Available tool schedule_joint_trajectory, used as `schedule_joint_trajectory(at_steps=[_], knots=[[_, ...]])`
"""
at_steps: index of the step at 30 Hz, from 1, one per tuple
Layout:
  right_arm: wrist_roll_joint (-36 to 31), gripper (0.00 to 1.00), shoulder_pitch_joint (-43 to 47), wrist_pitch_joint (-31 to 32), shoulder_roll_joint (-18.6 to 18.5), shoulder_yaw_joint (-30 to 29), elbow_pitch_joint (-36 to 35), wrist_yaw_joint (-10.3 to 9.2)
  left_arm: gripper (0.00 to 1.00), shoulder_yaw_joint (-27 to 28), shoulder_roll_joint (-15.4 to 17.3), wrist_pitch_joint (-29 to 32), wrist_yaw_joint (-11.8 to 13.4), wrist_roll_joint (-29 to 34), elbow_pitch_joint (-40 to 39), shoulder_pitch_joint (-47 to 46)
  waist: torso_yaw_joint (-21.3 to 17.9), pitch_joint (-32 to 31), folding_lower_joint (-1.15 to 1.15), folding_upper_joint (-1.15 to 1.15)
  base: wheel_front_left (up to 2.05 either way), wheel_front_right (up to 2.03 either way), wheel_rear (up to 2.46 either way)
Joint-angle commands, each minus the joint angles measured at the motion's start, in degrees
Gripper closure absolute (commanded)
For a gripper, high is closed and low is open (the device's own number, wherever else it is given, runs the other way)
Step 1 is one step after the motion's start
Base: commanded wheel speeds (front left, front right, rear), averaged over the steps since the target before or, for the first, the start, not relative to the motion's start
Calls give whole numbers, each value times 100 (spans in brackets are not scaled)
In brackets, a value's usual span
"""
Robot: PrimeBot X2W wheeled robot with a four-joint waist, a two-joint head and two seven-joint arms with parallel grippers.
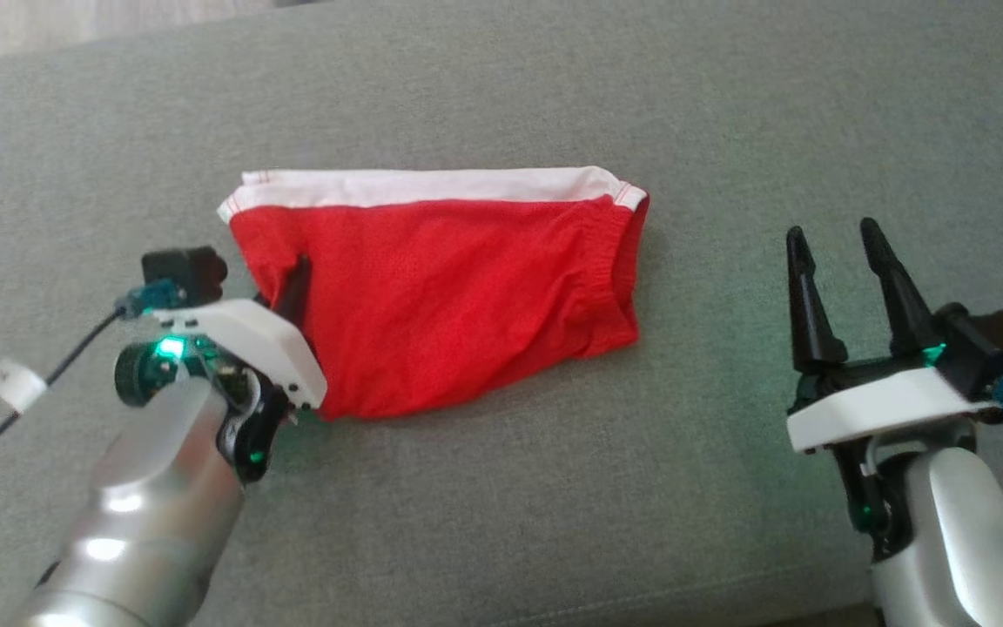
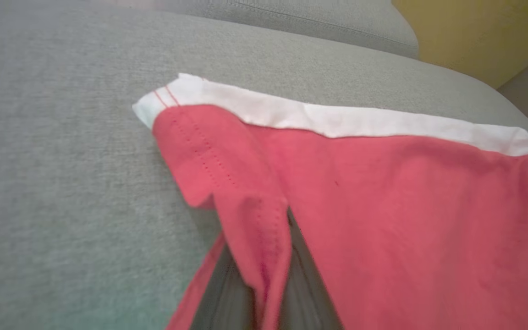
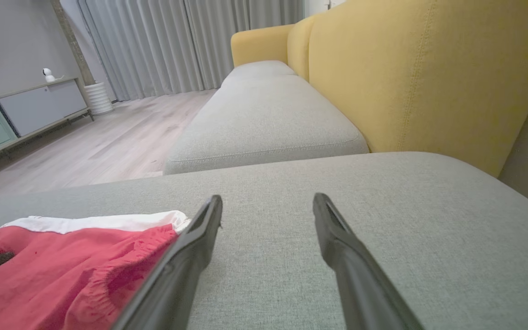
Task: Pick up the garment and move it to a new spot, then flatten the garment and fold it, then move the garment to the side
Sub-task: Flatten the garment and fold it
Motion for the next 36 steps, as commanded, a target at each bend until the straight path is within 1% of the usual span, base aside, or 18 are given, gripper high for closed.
schedule_joint_trajectory(at_steps=[1, 5, 10, 18, 19, 20, 21, 22, 23, 30, 36], knots=[[-39, 0, -37, 14, 15, 82, -230, 42, 100, 151, 236, -87, 9, -51, -138, -38, 78, -75, 0, 0, 0, 0, 0], [-63, 0, 80, 41, 15, -73, -275, 42, 100, 202, 270, -246, 41, -118, -250, 165, 282, -280, 0, 0, 0, 0, 0], [-80, 0, 237, 83, 15, -233, -337, 42, 100, 221, 320, -218, 201, -234, -520, 654, 539, -503, 0, 0, 0, 0, 0], [-33, 0, 338, 129, 15, -238, -409, 42, 100, 299, 346, -334, 523, -377, -1123, 1281, 676, -583, 0, 0, 0, 0, 0], [-30, 0, 340, 133, 15, -233, -410, 42, 93, 312, 347, -397, 573, -364, -1197, 1310, 679, -586, 0, 0, 0, 0, 0], [-27, 0, 341, 137, 15, -229, -410, 42, 66, 320, 350, -456, 615, -346, -1268, 1334, 679, -590, 0, 0, 0, 0, 0], [-25, 0, 343, 140, 15, -225, -407, 42, 54, 323, 357, -526, 656, -313, -1337, 1347, 679, -598, 0, 0, 0, 0, 0], [-24, 0, 347, 143, 15, -220, -403, 42, 8, 336, 363, -599, 699, -289, -1400, 1358, 677, -607, 0, 0, 0, 0, 0], [-23, 0, 353, 145, 15, -216, -395, 42, 0, 350, 377, -686, 741, -255, -1455, 1365, 674, -623, 0, 0, 0, 0, 0], [-69, 0, 484, 213, 15, -290, -342, 42, 0, 431, 563, -1259, 1043, 55, -1799, 1444, 720, -853, 0, 0, 0, 0, 0], [-106, 0, 628, 335, 15, -302, -246, 42, 0, 514, 731, -1496, 1360, 378, -2305, 1729, 964, -1123, 0, 0, 0, 0, 0]])
